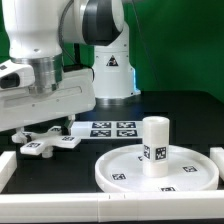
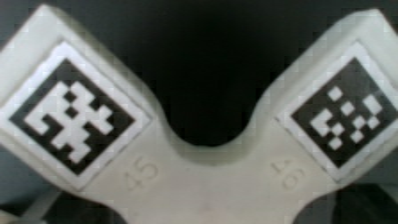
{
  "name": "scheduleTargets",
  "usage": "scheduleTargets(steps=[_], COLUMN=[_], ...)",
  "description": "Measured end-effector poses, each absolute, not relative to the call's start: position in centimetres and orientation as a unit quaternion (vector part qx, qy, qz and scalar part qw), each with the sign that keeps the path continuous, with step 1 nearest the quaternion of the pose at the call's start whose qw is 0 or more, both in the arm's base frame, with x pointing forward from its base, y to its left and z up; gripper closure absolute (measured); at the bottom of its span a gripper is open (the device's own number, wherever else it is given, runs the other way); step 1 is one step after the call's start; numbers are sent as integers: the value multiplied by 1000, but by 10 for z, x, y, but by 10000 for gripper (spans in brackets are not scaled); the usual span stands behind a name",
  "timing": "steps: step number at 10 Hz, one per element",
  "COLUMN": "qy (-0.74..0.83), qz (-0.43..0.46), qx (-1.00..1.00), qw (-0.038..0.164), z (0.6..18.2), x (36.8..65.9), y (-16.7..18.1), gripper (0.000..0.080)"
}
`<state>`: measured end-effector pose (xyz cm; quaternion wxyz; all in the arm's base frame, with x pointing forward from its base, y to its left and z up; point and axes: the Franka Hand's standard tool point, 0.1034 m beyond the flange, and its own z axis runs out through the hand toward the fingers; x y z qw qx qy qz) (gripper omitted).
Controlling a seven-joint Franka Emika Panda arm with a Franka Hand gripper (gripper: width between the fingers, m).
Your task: Assemble round table
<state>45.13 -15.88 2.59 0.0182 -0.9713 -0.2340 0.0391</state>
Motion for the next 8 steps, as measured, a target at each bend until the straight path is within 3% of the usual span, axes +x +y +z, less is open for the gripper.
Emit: scheduleTargets(steps=[1,5,6,8], qy=[-234,-234,-229,-220], qz=[39,39,41,32], qx=[-971,-971,-972,-975], qw=[18,19,23,25], z=[26,29,39,79], x=[452,454,459,476], y=[-158,-153,-138,-101], gripper=[336,357,357,356])
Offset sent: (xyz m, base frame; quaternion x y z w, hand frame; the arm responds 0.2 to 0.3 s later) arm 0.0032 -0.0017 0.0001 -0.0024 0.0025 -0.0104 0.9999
